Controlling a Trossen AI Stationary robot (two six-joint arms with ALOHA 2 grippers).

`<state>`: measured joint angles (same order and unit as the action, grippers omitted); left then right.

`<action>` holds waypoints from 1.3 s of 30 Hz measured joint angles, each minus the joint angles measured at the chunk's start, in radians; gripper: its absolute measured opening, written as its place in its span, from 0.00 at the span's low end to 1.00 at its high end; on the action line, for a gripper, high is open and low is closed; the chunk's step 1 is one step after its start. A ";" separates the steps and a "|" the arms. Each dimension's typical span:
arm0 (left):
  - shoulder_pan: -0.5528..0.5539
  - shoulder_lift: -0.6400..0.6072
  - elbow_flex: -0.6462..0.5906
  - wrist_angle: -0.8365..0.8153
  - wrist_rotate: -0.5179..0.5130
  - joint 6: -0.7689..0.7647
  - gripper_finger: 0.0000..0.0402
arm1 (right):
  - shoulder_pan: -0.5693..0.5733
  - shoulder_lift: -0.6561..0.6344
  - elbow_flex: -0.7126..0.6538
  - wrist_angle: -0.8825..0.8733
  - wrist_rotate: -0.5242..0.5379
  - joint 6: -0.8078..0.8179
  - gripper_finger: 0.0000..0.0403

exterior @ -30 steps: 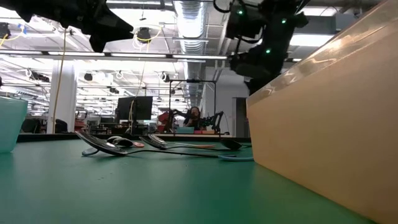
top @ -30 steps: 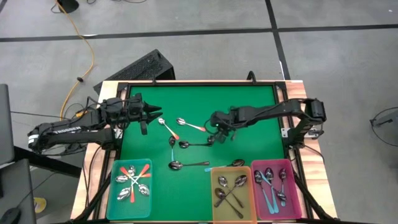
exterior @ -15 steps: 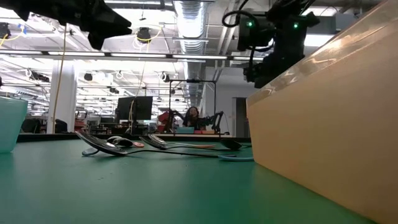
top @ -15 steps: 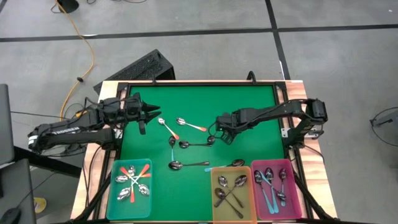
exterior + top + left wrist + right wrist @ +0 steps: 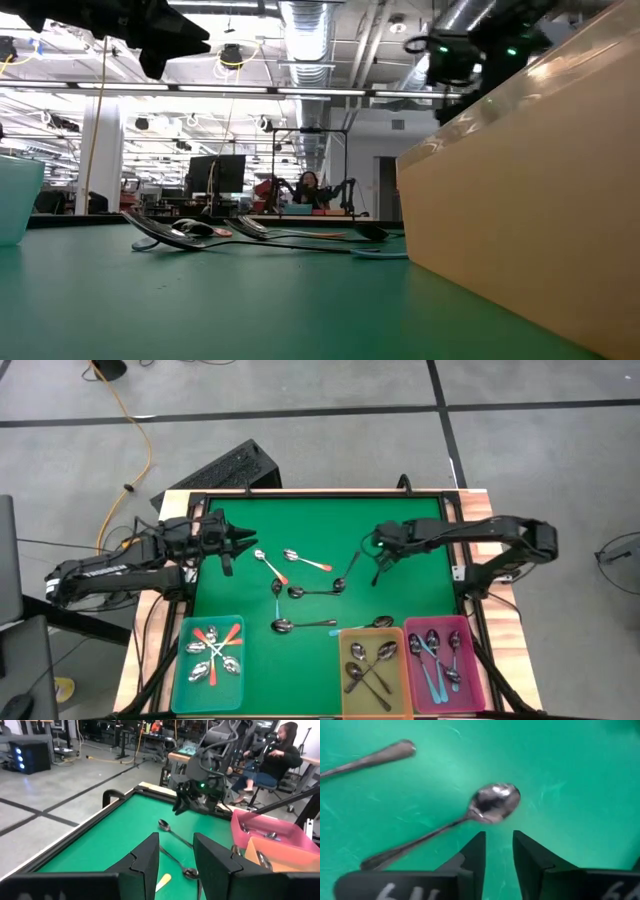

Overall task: Sort silverware by color (type)
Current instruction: Put the black spoon into the orange bin

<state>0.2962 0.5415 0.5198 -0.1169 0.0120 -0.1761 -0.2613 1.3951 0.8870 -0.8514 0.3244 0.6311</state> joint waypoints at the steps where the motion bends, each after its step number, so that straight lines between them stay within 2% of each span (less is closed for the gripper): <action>1: 0.000 0.000 0.000 0.000 0.000 -0.001 0.26 | -0.018 -0.027 -0.035 0.031 -0.006 0.011 0.29; 6: 0.000 0.001 0.000 0.002 0.000 -0.009 0.26 | -0.102 -0.119 -0.178 0.210 -0.057 0.025 0.45; 12: 0.000 0.001 0.000 0.002 -0.030 -0.029 0.26 | -0.163 -0.131 -0.211 0.286 -0.064 0.021 0.57; 28: -0.001 0.001 0.000 -0.003 -0.046 -0.056 0.26 | -0.190 -0.131 -0.211 0.373 -0.011 0.017 0.58; 39: -0.001 0.002 0.000 0.002 -0.046 -0.034 0.26 | -0.155 -0.130 -0.324 0.514 -0.004 0.077 0.58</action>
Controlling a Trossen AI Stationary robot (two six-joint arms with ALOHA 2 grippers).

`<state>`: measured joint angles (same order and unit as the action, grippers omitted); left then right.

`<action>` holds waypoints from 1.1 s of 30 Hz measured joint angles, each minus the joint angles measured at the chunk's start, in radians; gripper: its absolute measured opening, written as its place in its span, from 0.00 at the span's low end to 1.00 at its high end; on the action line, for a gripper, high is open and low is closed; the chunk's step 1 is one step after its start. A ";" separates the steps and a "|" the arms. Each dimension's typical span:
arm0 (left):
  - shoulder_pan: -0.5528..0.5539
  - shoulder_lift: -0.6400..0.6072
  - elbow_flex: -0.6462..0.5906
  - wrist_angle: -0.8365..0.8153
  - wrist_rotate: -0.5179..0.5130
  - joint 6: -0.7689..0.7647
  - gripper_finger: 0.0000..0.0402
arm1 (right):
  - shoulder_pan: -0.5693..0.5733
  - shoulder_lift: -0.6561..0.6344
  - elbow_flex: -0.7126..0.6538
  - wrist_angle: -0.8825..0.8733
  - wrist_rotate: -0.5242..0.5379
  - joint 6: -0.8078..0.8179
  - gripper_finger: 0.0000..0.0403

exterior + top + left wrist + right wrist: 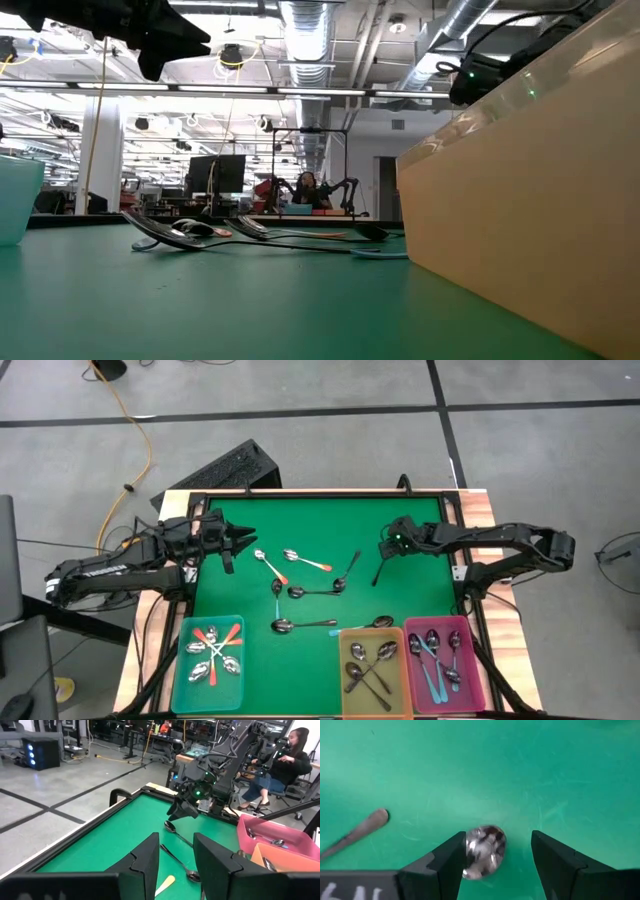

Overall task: Sort silverware by color (type)
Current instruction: Put the black spoon into the orange bin

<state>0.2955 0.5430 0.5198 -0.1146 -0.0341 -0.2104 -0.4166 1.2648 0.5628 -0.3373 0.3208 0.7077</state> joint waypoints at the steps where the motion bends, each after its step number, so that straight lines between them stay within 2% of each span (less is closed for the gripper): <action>1: 0.000 0.000 0.000 0.000 0.000 0.001 0.26 | 0.000 0.000 -0.013 0.029 0.000 0.000 0.58; 9: 0.000 0.000 0.000 -0.001 0.000 0.004 0.26 | 0.000 0.001 -0.038 0.070 -0.001 0.002 0.58; 17: 0.000 0.000 0.000 -0.006 0.000 0.005 0.26 | 0.012 0.169 -0.037 0.163 -0.001 -0.003 0.58; 22: 0.000 0.000 0.000 -0.007 -0.005 -0.001 0.26 | 0.031 0.204 -0.035 0.203 0.006 -0.001 0.57; 27: 0.000 0.000 0.000 -0.008 -0.008 0.006 0.26 | 0.034 0.193 -0.035 0.200 -0.002 -0.001 0.46; 33: 0.000 0.000 0.000 -0.010 -0.008 0.006 0.26 | 0.034 0.193 -0.035 0.199 -0.021 0.005 0.26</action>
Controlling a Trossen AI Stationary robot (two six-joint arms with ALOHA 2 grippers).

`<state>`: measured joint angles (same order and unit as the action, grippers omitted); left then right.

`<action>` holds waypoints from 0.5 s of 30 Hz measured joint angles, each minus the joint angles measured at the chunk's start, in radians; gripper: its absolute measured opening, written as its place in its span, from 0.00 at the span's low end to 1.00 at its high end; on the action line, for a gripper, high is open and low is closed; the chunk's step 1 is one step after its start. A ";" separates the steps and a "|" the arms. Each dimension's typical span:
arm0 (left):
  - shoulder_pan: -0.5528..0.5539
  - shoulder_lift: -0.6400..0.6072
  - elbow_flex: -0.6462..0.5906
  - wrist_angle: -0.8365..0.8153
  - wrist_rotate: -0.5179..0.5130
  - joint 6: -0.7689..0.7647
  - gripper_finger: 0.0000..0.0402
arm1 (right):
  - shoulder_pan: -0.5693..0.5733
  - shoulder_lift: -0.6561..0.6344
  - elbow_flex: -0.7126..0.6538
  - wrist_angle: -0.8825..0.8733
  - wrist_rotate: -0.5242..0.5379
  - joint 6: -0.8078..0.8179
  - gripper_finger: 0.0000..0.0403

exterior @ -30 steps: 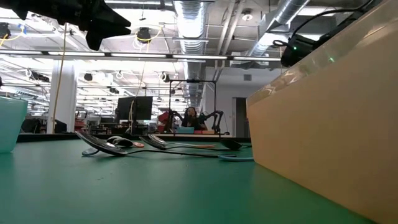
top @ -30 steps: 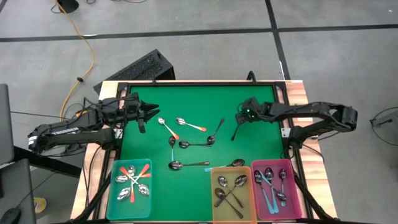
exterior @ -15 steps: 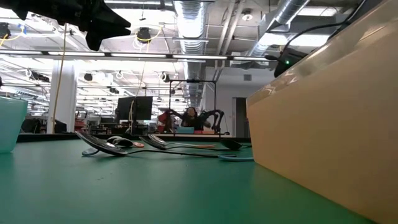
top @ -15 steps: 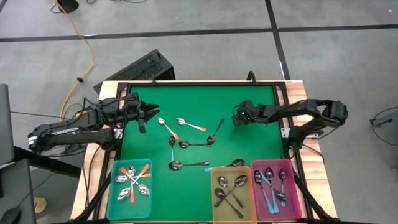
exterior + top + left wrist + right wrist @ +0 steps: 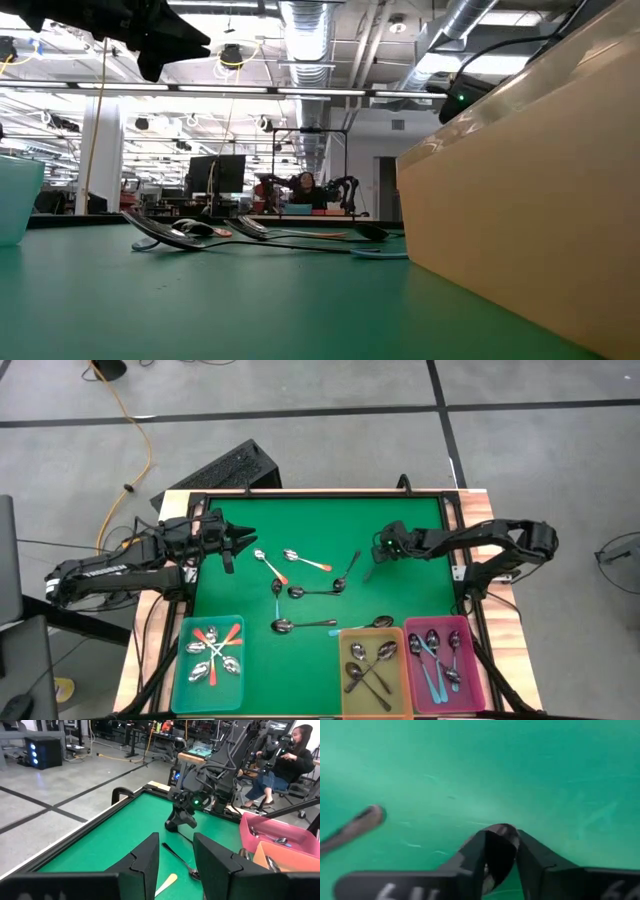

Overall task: Sort silverware by color (type)
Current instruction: Put the black spoon into the orange bin

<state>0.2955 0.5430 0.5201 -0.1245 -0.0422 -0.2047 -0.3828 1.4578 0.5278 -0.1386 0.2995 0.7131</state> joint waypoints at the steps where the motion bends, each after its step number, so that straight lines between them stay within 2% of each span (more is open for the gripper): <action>1: 0.000 0.000 0.000 0.000 0.000 0.000 0.26 | 0.001 0.000 0.000 0.001 -0.010 0.007 0.23; 8: 0.000 0.000 0.000 0.000 0.000 -0.001 0.26 | 0.003 0.001 0.000 0.057 -0.021 0.026 0.03; 15: 0.000 0.000 0.000 -0.001 -0.025 -0.010 0.26 | 0.005 -0.051 0.040 0.077 -0.036 -0.012 0.01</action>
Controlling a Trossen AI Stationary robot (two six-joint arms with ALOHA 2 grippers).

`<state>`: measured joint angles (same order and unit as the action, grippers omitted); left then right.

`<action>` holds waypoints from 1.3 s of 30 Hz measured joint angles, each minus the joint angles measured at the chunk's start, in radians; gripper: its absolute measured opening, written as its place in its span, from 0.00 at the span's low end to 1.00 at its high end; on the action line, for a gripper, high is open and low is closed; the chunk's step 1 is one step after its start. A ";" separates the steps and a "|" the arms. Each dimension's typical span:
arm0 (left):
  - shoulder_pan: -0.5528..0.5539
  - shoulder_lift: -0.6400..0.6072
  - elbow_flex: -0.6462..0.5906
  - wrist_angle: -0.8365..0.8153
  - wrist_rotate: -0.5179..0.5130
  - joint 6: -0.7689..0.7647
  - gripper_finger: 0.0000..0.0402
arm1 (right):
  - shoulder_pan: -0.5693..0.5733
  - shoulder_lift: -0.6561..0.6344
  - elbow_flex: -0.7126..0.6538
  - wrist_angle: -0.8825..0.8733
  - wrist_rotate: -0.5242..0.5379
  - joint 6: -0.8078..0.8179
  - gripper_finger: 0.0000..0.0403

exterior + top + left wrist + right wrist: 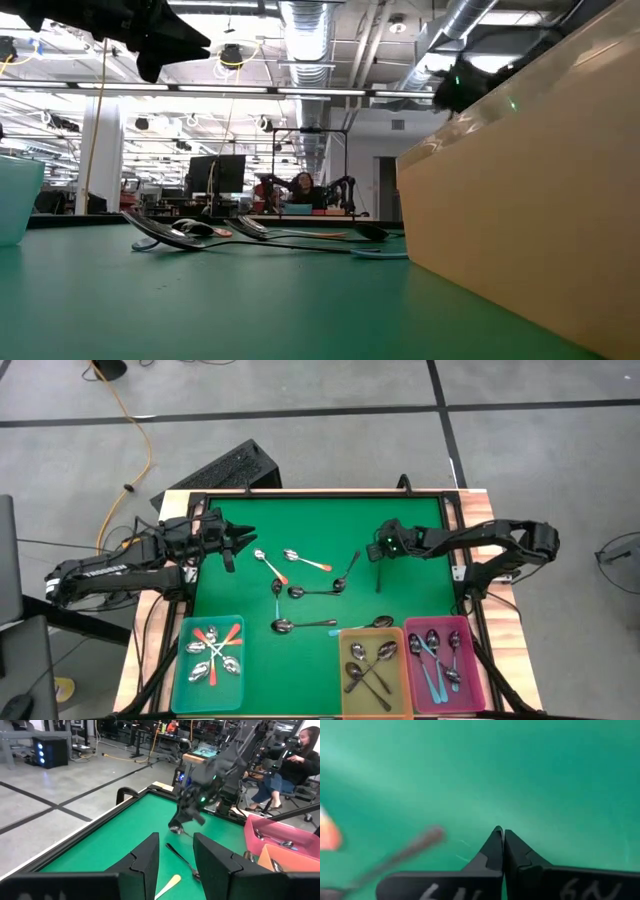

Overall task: Sort silverware by color (type)
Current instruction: Put the black spoon into the orange bin

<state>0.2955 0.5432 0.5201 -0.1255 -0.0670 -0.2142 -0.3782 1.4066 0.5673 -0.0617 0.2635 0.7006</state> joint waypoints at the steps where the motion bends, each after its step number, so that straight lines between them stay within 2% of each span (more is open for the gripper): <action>1: 0.000 0.000 0.000 0.000 -0.001 0.000 0.26 | 0.000 -0.020 0.015 0.005 0.001 -0.014 0.01; 7: 0.000 0.000 0.000 -0.003 -0.001 -0.012 0.26 | 0.021 -0.137 0.096 -0.005 0.016 -0.074 0.01; 12: 0.000 0.000 0.000 -0.022 -0.001 -0.014 0.26 | 0.110 -0.245 0.151 0.010 0.016 -0.106 0.01; 18: 0.000 0.000 0.000 -0.022 -0.012 -0.015 0.26 | 0.319 -0.333 0.170 0.016 -0.001 -0.109 0.01; 24: 0.001 0.000 0.000 -0.021 -0.027 -0.018 0.26 | 0.609 -0.338 0.171 0.018 -0.004 -0.124 0.01; 27: 0.000 0.000 0.000 -0.021 -0.027 -0.026 0.26 | 0.757 -0.294 0.172 0.064 0.022 -0.095 0.01; 31: 0.001 0.000 0.000 -0.021 -0.027 -0.043 0.26 | 0.903 -0.205 0.173 0.150 0.114 0.030 0.02; 34: 0.000 0.000 0.000 -0.019 -0.027 -0.060 0.26 | 0.966 -0.110 0.169 0.221 0.134 0.117 0.02; 39: 0.000 0.000 0.001 -0.022 -0.027 -0.072 0.26 | 1.007 0.046 0.171 0.379 0.133 0.237 0.02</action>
<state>0.2955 0.5434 0.5209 -0.1471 -0.0940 -0.2857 0.6290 1.4524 0.7382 0.3172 0.3965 0.9378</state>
